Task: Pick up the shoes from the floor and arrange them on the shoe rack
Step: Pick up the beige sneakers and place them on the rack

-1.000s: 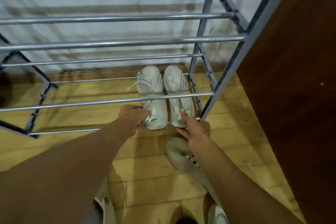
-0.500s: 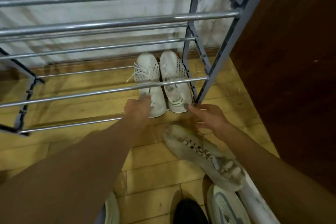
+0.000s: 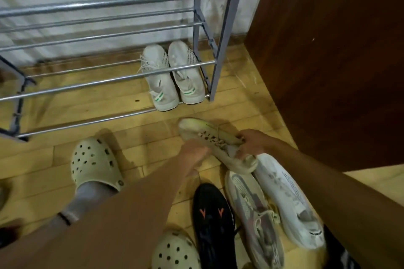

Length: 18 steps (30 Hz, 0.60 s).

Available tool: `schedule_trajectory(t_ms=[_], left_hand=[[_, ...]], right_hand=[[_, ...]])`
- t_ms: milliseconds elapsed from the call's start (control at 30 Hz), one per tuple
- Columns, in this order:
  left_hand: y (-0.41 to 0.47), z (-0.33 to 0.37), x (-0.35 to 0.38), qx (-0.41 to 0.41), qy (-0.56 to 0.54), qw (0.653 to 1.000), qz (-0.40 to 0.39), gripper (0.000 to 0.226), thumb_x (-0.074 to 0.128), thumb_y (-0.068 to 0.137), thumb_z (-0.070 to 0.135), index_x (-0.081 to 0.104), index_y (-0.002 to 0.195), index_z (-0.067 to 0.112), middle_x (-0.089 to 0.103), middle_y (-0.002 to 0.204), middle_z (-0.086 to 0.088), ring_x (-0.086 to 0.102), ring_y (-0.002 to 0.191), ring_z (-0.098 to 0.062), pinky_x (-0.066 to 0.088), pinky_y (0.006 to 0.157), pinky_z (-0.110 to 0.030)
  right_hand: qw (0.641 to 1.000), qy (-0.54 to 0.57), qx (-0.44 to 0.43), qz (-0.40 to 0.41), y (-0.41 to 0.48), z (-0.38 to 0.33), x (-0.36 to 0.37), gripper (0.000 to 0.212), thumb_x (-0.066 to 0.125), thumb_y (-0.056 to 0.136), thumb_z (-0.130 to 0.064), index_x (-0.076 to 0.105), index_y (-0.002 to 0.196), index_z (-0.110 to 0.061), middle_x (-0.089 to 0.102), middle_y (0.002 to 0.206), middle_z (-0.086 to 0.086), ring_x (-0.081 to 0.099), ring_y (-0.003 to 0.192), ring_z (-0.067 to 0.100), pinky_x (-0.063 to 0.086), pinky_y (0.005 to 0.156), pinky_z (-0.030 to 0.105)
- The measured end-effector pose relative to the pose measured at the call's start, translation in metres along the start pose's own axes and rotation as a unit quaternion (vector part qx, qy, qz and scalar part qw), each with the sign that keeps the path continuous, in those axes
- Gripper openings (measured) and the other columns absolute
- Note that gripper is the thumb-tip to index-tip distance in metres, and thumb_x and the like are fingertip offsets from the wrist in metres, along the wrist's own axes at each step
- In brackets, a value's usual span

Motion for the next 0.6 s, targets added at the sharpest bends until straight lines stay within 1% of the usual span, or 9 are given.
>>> schedule_trajectory(t_ms=[100,133,233,300,367,433,500,533,600], left_hand=[[-0.012,0.003,0.012,0.044,0.109,0.993,-0.031,0.045,0.059,0.091,0.027,0.050,0.131,0.010,0.056,0.126,-0.006,0.057,0.111,-0.027,0.047,0.082,-0.032],[-0.017,0.006,0.013,0.056,0.141,0.988,-0.032,0.046,0.057,0.091,0.027,0.049,0.133,0.009,0.055,0.130,-0.007,0.057,0.115,-0.028,0.047,0.083,-0.032],[-0.036,0.006,0.006,0.047,0.183,0.980,-0.055,0.045,0.054,0.091,0.035,0.050,0.131,0.014,0.056,0.127,-0.007,0.063,0.107,-0.027,0.053,0.091,-0.040],[-0.056,0.008,-0.002,0.046,0.195,0.978,-0.055,0.049,0.054,0.090,0.040,0.049,0.131,0.015,0.056,0.122,-0.008,0.065,0.101,-0.026,0.054,0.090,-0.044],[-0.079,0.011,-0.006,0.047,0.172,0.982,-0.059,0.055,0.055,0.089,0.045,0.044,0.136,0.017,0.055,0.125,-0.010,0.064,0.101,-0.026,0.054,0.089,-0.042],[-0.109,0.015,-0.007,0.058,0.122,0.988,-0.069,0.062,0.056,0.089,0.047,0.038,0.141,0.019,0.052,0.135,-0.012,0.061,0.108,-0.029,0.052,0.086,-0.040],[-0.140,0.022,-0.011,0.086,0.062,0.992,-0.070,0.064,0.059,0.088,0.044,0.040,0.141,0.014,0.052,0.138,-0.013,0.060,0.113,-0.030,0.051,0.086,-0.039],[-0.157,0.025,-0.016,0.106,0.031,0.992,-0.068,0.063,0.061,0.088,0.041,0.042,0.140,0.012,0.054,0.137,-0.013,0.060,0.114,-0.029,0.052,0.087,-0.039],[-0.191,0.032,-0.031,0.145,-0.027,0.988,-0.056,0.057,0.065,0.087,0.033,0.047,0.136,0.009,0.057,0.133,-0.014,0.061,0.113,-0.029,0.055,0.082,-0.034]], right_hand=[[0.996,0.090,0.025,-0.016,-0.019,-0.002,-0.001,0.083,0.085,0.067,-0.025,0.046,0.138,-0.005,0.060,0.122,0.013,0.065,0.100,0.026,0.060,0.072,0.032],[0.994,0.108,0.028,-0.015,-0.027,-0.003,-0.001,0.081,0.085,0.068,-0.022,0.048,0.137,-0.003,0.061,0.121,0.015,0.066,0.099,0.027,0.060,0.071,0.033],[0.985,0.167,0.032,-0.007,-0.054,-0.005,0.002,0.065,0.082,0.072,-0.018,0.055,0.126,0.008,0.063,0.120,0.024,0.067,0.102,0.035,0.058,0.085,0.045],[0.976,0.215,0.028,0.003,-0.079,-0.009,0.002,0.059,0.080,0.075,-0.015,0.056,0.123,0.010,0.064,0.119,0.023,0.066,0.100,0.032,0.058,0.086,0.044],[0.967,0.254,0.016,0.028,-0.106,-0.016,-0.003,0.060,0.080,0.075,-0.014,0.054,0.124,0.010,0.063,0.120,0.021,0.065,0.100,0.030,0.057,0.088,0.045],[0.957,0.284,-0.012,0.049,-0.135,-0.028,-0.012,0.073,0.082,0.072,-0.014,0.047,0.133,0.007,0.062,0.118,0.015,0.064,0.099,0.026,0.057,0.088,0.045],[0.952,0.295,-0.044,0.068,-0.166,-0.045,-0.024,0.081,0.082,0.071,-0.015,0.041,0.139,0.003,0.060,0.118,0.009,0.060,0.086,0.014,0.058,0.078,0.036],[0.951,0.293,-0.064,0.080,-0.184,-0.056,-0.031,0.078,0.082,0.072,-0.014,0.043,0.138,0.001,0.060,0.118,0.007,0.058,0.081,0.010,0.057,0.071,0.032],[0.946,0.285,-0.106,0.110,-0.217,-0.080,-0.047,0.071,0.081,0.073,-0.015,0.049,0.135,-0.001,0.062,0.104,-0.003,0.057,0.079,0.007,0.054,0.063,0.026]])
Point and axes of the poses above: each hand's wrist, its own y-axis towards the middle knuckle, its own x-axis out of the palm, z = x × y, the point moved 4 cm from there along y, towards the middle knuckle
